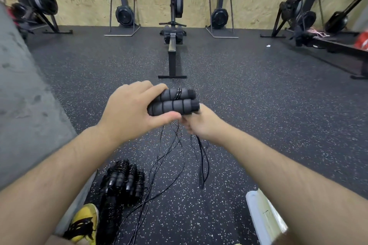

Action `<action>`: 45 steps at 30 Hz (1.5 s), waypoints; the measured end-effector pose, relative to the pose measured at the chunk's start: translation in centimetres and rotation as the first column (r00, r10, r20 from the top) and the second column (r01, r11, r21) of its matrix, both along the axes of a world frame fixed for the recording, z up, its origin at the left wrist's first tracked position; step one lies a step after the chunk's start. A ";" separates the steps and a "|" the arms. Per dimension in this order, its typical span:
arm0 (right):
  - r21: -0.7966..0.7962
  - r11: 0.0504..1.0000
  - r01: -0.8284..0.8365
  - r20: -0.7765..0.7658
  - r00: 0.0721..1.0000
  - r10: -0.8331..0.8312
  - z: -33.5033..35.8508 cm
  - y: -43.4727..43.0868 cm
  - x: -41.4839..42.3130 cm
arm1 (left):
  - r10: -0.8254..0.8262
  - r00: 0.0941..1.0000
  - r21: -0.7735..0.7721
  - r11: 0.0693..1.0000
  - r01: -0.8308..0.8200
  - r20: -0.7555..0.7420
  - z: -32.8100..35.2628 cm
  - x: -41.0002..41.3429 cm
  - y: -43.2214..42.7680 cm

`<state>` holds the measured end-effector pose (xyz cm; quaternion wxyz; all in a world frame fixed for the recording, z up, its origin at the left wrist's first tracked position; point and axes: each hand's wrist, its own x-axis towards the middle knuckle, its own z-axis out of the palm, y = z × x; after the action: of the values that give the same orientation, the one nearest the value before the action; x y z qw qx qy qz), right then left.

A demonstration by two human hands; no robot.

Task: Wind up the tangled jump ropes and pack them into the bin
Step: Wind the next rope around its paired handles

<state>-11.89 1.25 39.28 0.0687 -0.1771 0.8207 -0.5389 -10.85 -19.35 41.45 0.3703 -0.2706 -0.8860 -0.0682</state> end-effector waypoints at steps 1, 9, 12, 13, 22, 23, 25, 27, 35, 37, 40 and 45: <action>0.009 1.000 0.016 0.010 1.000 -0.016 -0.6 -0.6 -0.1 | 0.038 0.999 -0.004 0.999 -0.038 0.002 -0.1 -0.5 -0.3; 0.382 0.922 0.066 -0.157 0.988 -0.006 0.2 -3.3 1.7 | 0.250 0.968 -0.082 0.965 -0.250 -0.013 -1.8 -3.1 -3.6; 0.480 0.872 0.099 -0.258 0.965 0.033 1.6 -2.7 2.9 | 0.263 0.965 -0.102 0.960 -0.263 -0.006 -2.4 -3.2 -5.0; 0.498 0.861 0.104 -0.285 0.957 0.049 2.1 -2.4 3.4 | 0.261 0.965 -0.113 0.959 -0.259 -0.002 -2.5 -3.2 -5.2; 0.643 0.681 0.352 -0.582 0.802 0.135 4.6 1.4 2.5 | 0.121 0.991 -0.215 0.971 -0.106 0.058 -2.5 -2.2 -4.1; 0.632 0.688 0.358 -0.604 0.783 0.148 4.7 1.6 2.2 | 0.089 0.993 -0.222 0.973 -0.070 0.078 -2.5 -2.0 -3.9; 0.614 0.705 0.355 -0.625 0.764 0.159 4.8 1.9 1.7 | 0.009 0.995 -0.222 0.975 0.013 0.099 -2.6 -1.6 -3.4; 0.613 0.714 0.339 -0.623 0.763 0.172 4.8 2.3 1.1 | -0.069 0.991 -0.198 0.976 0.091 0.117 -2.5 -1.1 -2.9; 0.559 0.792 0.247 -0.550 0.824 0.131 3.4 3.1 -0.2 | -0.227 0.935 0.021 0.973 0.230 0.273 -0.9 1.0 -1.2; 0.521 0.824 0.223 -0.508 0.857 0.089 3.2 3.0 0.0 | -0.244 0.909 0.108 0.969 0.220 0.338 -0.7 1.8 -0.8; 0.420 0.893 0.162 -0.391 0.920 0.017 2.4 2.7 0.4 | -0.254 0.875 0.196 0.963 0.188 0.411 -0.2 2.8 -0.2; 0.421 0.906 0.055 -0.235 0.971 0.050 -0.4 -0.4 1.3 | -0.242 0.886 0.290 0.948 0.129 0.396 0.3 3.4 0.0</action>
<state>-10.62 0.82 38.90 0.0051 -0.2206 0.9205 -0.3224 -7.44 -19.39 41.77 0.1909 -0.2831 -0.8988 -0.2747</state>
